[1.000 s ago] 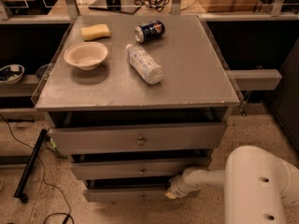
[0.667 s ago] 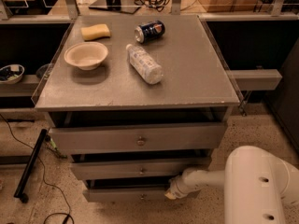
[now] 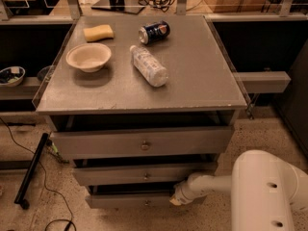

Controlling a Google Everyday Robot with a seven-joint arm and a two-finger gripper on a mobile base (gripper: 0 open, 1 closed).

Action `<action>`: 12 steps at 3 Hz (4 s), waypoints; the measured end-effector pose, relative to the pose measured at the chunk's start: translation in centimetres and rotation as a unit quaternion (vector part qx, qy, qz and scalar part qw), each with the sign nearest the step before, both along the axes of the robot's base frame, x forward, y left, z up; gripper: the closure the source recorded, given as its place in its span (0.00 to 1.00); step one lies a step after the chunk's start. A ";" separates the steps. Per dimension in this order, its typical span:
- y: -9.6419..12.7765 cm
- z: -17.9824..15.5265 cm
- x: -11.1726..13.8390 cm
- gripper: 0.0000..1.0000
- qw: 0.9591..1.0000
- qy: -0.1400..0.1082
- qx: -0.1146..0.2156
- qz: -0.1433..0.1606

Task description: Open bottom drawer

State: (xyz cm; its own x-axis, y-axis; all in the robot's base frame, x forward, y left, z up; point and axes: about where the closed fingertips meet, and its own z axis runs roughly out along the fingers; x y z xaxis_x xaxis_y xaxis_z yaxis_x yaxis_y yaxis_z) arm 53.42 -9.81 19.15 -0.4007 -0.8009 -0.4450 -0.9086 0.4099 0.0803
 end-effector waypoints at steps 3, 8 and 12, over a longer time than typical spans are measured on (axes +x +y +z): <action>-3.5 4.9 -7.8 1.00 0.998 0.021 0.051 -0.029; -3.8 4.9 -8.0 0.12 0.998 0.022 0.052 -0.032; -0.1 1.6 -5.3 0.00 1.000 0.012 0.014 0.006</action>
Offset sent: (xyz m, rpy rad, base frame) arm -0.0774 -0.0358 0.0551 0.0925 0.0655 -0.0415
